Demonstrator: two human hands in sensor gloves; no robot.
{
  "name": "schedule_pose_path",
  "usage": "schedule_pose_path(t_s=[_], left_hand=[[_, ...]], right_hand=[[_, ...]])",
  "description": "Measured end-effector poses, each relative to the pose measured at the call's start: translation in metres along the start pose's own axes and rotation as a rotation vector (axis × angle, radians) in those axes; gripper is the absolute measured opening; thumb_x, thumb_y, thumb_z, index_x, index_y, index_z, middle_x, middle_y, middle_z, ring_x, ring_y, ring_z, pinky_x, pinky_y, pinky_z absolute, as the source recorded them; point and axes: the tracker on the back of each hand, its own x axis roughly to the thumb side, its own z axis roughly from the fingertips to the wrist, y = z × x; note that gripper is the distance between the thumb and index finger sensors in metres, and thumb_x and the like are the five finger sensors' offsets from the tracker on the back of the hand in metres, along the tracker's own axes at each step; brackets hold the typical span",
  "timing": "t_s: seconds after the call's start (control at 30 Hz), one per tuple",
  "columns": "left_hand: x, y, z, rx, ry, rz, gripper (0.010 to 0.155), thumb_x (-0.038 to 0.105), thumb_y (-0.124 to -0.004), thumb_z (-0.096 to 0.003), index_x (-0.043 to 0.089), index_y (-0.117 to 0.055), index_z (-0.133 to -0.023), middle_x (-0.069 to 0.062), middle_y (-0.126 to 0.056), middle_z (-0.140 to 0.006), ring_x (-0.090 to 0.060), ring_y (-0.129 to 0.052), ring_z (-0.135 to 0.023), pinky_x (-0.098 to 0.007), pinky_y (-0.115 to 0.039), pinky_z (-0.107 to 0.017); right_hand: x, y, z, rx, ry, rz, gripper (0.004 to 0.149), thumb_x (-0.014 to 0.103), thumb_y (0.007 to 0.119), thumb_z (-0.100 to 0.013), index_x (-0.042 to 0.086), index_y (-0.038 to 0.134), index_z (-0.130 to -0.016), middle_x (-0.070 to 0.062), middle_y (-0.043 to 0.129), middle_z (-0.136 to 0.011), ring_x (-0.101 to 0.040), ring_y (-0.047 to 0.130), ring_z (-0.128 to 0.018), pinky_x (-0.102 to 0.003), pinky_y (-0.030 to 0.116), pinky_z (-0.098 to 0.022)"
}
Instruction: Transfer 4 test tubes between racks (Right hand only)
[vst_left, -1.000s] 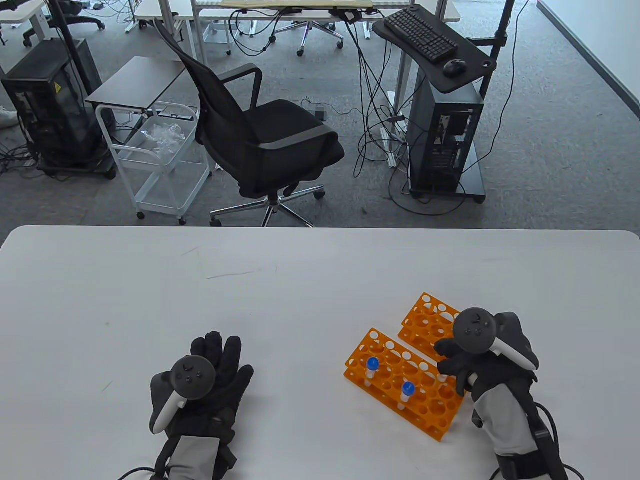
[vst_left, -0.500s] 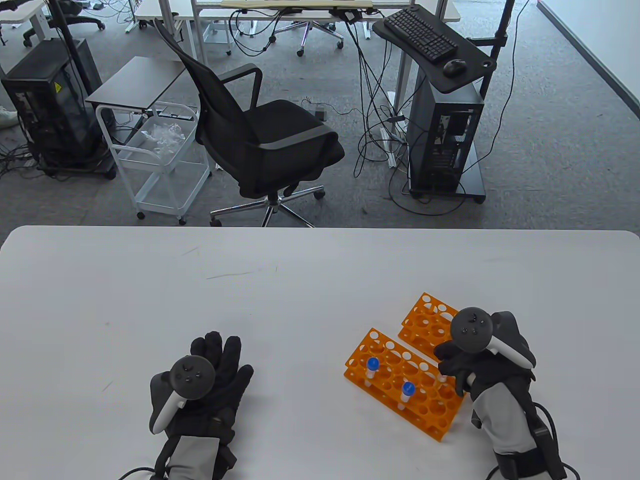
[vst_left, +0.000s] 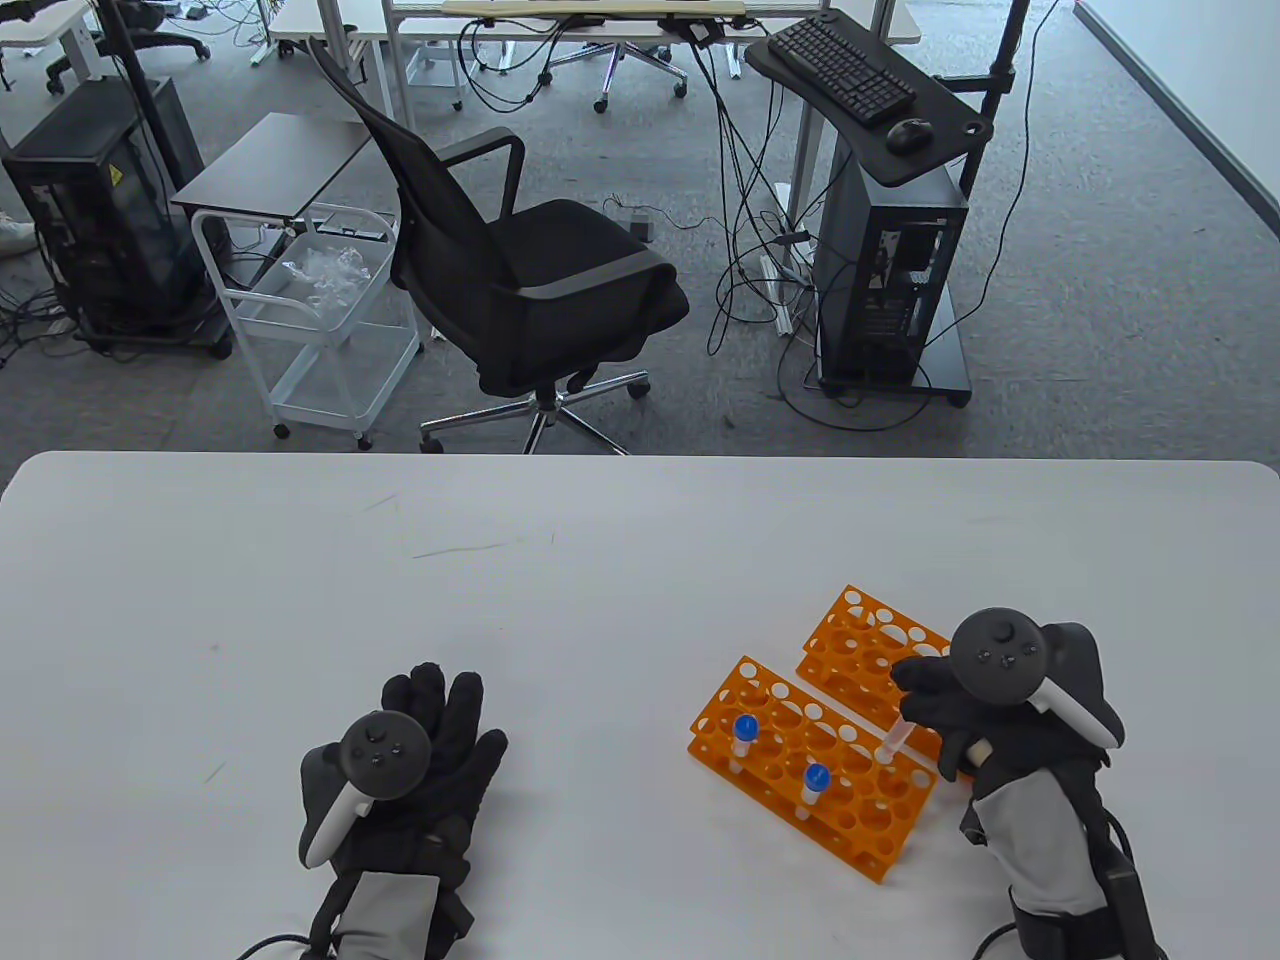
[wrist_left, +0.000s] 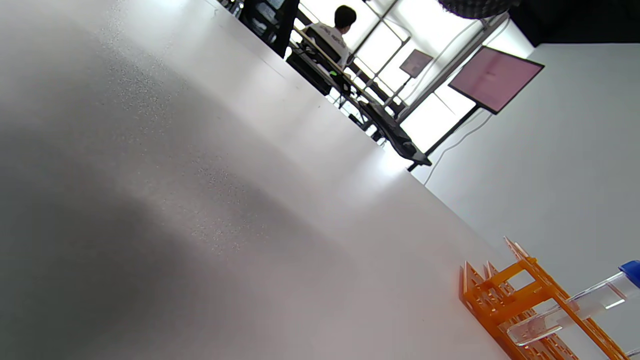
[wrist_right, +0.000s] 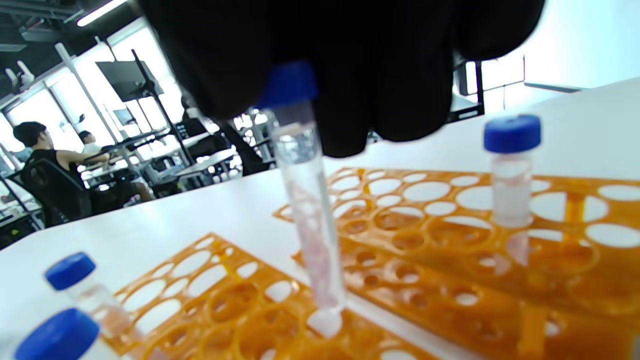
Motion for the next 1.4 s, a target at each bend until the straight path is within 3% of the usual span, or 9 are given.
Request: schedule_pose_path(t_s=[0.47,0.77,1.4], left_hand=[[0.000,0.000,0.000,-0.001,-0.002,0.002,0.068,0.065,-0.047,-0.0571,0.050,-0.013,-0.113,0.018,0.013,-0.114,-0.008,0.026,-0.102,-0.040,0.016,-0.075],[0.000,0.000,-0.001,-0.001,-0.003,0.003,0.068,0.065,-0.047,-0.0570,0.050,-0.013,-0.113,0.018,0.013,-0.114,-0.008,0.026,-0.102,-0.040,0.016,-0.075],[-0.001,0.000,-0.001,0.005,-0.005,0.009,0.068,0.065,-0.047,-0.0571,0.050,-0.013,-0.113,0.018,0.013,-0.114,-0.008,0.026,-0.102,-0.040,0.016,-0.075]], right_hand=[[-0.025,-0.009,0.002,-0.275,0.043,0.023,0.048,0.026,0.083,-0.045,0.010,0.083,-0.091,-0.019,0.094,-0.082,-0.045,0.087,-0.072,-0.066,0.061,-0.059],[-0.035,-0.002,-0.003,-0.338,0.060,0.051,0.048,0.026,0.082,-0.046,0.011,0.082,-0.091,-0.018,0.093,-0.083,-0.044,0.087,-0.073,-0.066,0.060,-0.059],[-0.044,0.014,-0.014,-0.368,0.069,0.090,0.048,0.026,0.082,-0.046,0.012,0.082,-0.091,-0.017,0.093,-0.084,-0.044,0.086,-0.074,-0.066,0.060,-0.060]])
